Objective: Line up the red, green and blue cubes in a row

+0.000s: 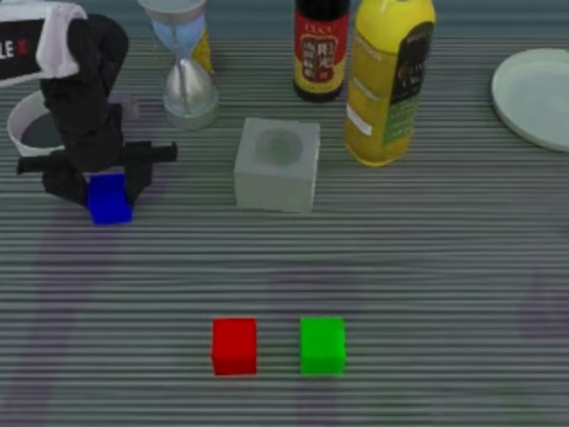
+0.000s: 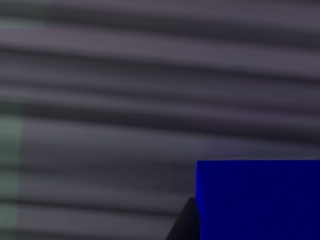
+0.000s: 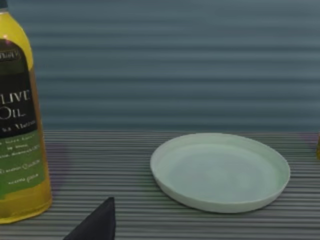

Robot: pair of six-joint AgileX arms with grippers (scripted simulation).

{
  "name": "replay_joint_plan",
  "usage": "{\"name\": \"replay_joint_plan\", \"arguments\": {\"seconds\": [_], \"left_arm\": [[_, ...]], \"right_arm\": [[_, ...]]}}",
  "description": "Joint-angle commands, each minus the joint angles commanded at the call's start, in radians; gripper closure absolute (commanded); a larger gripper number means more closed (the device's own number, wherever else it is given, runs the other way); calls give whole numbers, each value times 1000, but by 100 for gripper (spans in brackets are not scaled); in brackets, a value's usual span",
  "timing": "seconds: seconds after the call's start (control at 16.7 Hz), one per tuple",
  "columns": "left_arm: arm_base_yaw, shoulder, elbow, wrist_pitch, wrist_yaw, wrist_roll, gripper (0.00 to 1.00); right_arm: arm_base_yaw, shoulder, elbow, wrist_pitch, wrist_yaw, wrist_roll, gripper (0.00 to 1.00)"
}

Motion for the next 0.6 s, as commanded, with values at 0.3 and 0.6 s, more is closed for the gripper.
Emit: {"name": "replay_joint_plan", "arguments": {"seconds": [0.3,0.6], "left_arm": [[6,-28,58,-77,-2,3,100],[20,-76,164,-234,-3,0,100]], "right_arm": [[0,0,0,0,0,0,0],[0,0,0,0,0,0,0]]}}
